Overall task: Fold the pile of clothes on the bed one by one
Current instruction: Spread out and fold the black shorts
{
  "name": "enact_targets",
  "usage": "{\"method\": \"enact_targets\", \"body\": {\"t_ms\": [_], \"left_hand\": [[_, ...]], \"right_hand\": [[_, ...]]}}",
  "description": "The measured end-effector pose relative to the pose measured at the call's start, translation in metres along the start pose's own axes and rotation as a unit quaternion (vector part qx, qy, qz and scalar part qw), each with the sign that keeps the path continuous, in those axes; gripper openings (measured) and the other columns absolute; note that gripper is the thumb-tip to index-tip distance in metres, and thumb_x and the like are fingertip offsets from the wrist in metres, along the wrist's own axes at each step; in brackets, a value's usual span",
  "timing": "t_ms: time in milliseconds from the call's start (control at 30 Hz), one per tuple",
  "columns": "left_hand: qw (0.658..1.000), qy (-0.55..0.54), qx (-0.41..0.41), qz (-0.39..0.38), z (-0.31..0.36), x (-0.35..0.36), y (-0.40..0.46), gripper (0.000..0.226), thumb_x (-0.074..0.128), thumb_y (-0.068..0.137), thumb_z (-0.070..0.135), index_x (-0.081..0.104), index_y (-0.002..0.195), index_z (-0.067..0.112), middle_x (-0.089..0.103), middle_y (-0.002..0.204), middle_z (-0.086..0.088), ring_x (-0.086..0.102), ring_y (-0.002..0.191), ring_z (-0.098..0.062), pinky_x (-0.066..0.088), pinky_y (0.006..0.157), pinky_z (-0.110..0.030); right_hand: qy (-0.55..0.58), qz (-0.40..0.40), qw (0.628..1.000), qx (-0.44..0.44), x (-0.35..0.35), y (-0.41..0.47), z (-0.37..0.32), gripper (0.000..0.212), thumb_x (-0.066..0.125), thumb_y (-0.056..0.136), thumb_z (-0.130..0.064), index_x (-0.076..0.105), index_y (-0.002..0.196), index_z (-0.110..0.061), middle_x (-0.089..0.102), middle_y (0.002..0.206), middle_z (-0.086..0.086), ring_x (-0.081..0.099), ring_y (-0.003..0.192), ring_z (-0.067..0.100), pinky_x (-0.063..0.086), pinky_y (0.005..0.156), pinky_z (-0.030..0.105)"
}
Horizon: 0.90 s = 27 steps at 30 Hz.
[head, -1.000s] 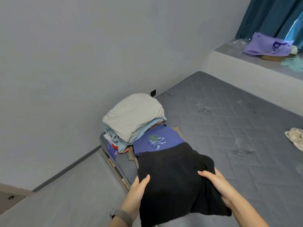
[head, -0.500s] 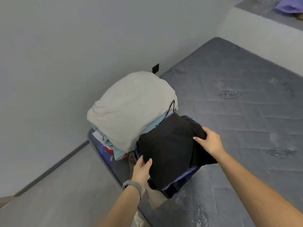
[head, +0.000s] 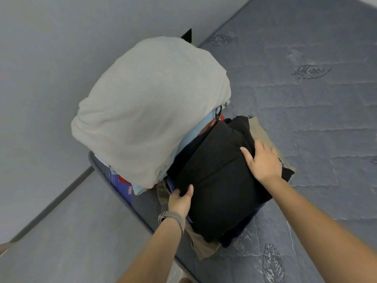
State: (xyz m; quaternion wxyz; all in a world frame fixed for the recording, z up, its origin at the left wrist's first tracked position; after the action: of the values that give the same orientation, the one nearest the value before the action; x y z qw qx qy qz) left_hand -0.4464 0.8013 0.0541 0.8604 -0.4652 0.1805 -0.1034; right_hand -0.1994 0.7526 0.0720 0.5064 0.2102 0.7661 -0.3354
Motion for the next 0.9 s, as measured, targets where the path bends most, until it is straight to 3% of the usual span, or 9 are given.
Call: {"method": "enact_targets", "body": {"t_ms": [200, 300, 367, 433, 533, 600, 667, 800, 900], "left_hand": [[0.991, -0.127, 0.022, -0.032, 0.008, -0.03, -0.019, 0.044, 0.074, 0.079, 0.016, 0.054, 0.118, 0.013, 0.06, 0.111, -0.005, 0.059, 0.1, -0.021, 0.049, 0.083, -0.033], [0.97, -0.221, 0.054, 0.09, 0.019, -0.079, -0.028, 0.035, 0.068, 0.081, 0.018, 0.055, 0.112, 0.01, 0.06, 0.102, -0.007, 0.058, 0.088, -0.017, 0.047, 0.071, -0.029], [0.938, -0.29, 0.098, 0.162, 0.04, -0.109, -0.035, 0.008, 0.049, 0.095, 0.011, 0.054, 0.1, 0.014, 0.061, 0.09, 0.001, 0.059, 0.078, -0.009, 0.05, 0.066, -0.023], [0.917, -0.3, 0.154, 0.213, 0.062, -0.125, -0.044, 0.011, 0.045, 0.098, 0.01, 0.051, 0.105, 0.017, 0.057, 0.094, 0.005, 0.057, 0.081, -0.004, 0.051, 0.068, -0.018], [0.88, -0.131, 0.311, 0.334, 0.103, -0.118, -0.071, 0.054, 0.062, 0.087, 0.02, 0.038, 0.134, 0.01, 0.038, 0.124, 0.0, 0.042, 0.116, -0.013, 0.041, 0.099, -0.033], [0.805, 0.097, 0.484, 0.33, 0.122, -0.101, -0.085, 0.063, 0.06, 0.08, 0.029, 0.039, 0.136, 0.009, 0.038, 0.135, -0.004, 0.033, 0.13, -0.017, 0.027, 0.111, -0.037], [0.704, 0.292, 0.577, 0.294, 0.122, -0.081, -0.088, 0.058, 0.055, 0.081, 0.031, 0.043, 0.135, 0.014, 0.043, 0.142, -0.007, 0.032, 0.137, -0.026, 0.022, 0.113, -0.043], [0.685, 0.391, 0.61, 0.078, 0.094, -0.034, -0.103, 0.062, 0.059, 0.083, 0.036, 0.043, 0.14, 0.018, 0.042, 0.147, 0.001, 0.036, 0.137, -0.017, 0.036, 0.11, -0.044], [0.658, 0.54, 0.525, 0.004, 0.06, -0.004, -0.081, 0.104, 0.069, 0.07, 0.061, 0.022, 0.15, 0.013, 0.027, 0.155, -0.009, 0.031, 0.141, -0.023, 0.039, 0.108, -0.042]], "right_hand": [[0.0, -0.055, 0.998, 0.019, -0.02, 0.011, -0.007, 0.069, 0.049, 0.088, -0.06, 0.037, 0.141, -0.018, 0.044, 0.135, 0.014, 0.04, 0.123, 0.038, 0.039, 0.099, 0.049], [0.015, 0.015, 1.0, -0.004, -0.052, 0.017, -0.028, 0.079, 0.064, 0.077, -0.053, 0.033, 0.144, -0.025, 0.036, 0.141, 0.009, 0.033, 0.127, 0.034, 0.034, 0.102, 0.049], [0.086, 0.044, 0.995, -0.041, -0.074, 0.029, -0.053, 0.075, 0.059, 0.079, -0.053, 0.034, 0.144, -0.025, 0.037, 0.143, 0.007, 0.029, 0.131, 0.031, 0.029, 0.105, 0.046], [0.147, 0.065, 0.984, -0.075, -0.09, 0.046, -0.083, 0.079, 0.045, 0.078, -0.062, 0.035, 0.145, -0.021, 0.039, 0.145, 0.006, 0.029, 0.135, 0.029, 0.025, 0.108, 0.041], [0.149, 0.112, 0.97, -0.158, -0.101, 0.055, -0.135, 0.079, 0.038, 0.081, -0.062, 0.033, 0.147, -0.019, 0.037, 0.149, 0.004, 0.026, 0.139, 0.028, 0.019, 0.113, 0.041], [0.14, 0.107, 0.964, -0.201, -0.1, 0.045, -0.169, 0.068, 0.046, 0.09, -0.051, 0.028, 0.149, -0.022, 0.026, 0.156, 0.004, 0.016, 0.144, 0.028, 0.014, 0.115, 0.044], [0.1, 0.109, 0.962, -0.229, -0.092, 0.03, -0.186, 0.064, 0.049, 0.094, -0.041, 0.025, 0.15, -0.025, 0.019, 0.159, 0.002, 0.009, 0.146, 0.027, 0.01, 0.116, 0.045], [0.061, 0.14, 0.979, -0.137, -0.067, -0.006, -0.14, 0.065, 0.05, 0.091, -0.037, 0.026, 0.149, -0.023, 0.022, 0.158, 0.003, 0.012, 0.147, 0.027, 0.009, 0.118, 0.049], [-0.003, 0.1, 0.994, -0.037, -0.033, -0.036, -0.074, 0.069, 0.042, 0.092, -0.057, 0.023, 0.151, -0.025, 0.016, 0.16, 0.003, 0.006, 0.148, 0.027, 0.005, 0.117, 0.054]]}}
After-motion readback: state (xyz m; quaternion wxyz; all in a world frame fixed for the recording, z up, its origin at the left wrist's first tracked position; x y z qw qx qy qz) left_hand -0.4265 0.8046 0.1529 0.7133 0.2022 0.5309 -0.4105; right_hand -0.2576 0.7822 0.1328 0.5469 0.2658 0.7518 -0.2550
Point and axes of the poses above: each hand's wrist, its own y-axis towards the middle knuckle, its own x-axis out of the palm, z = x × y, the point moved 1 cm from there along y, towards the middle knuckle
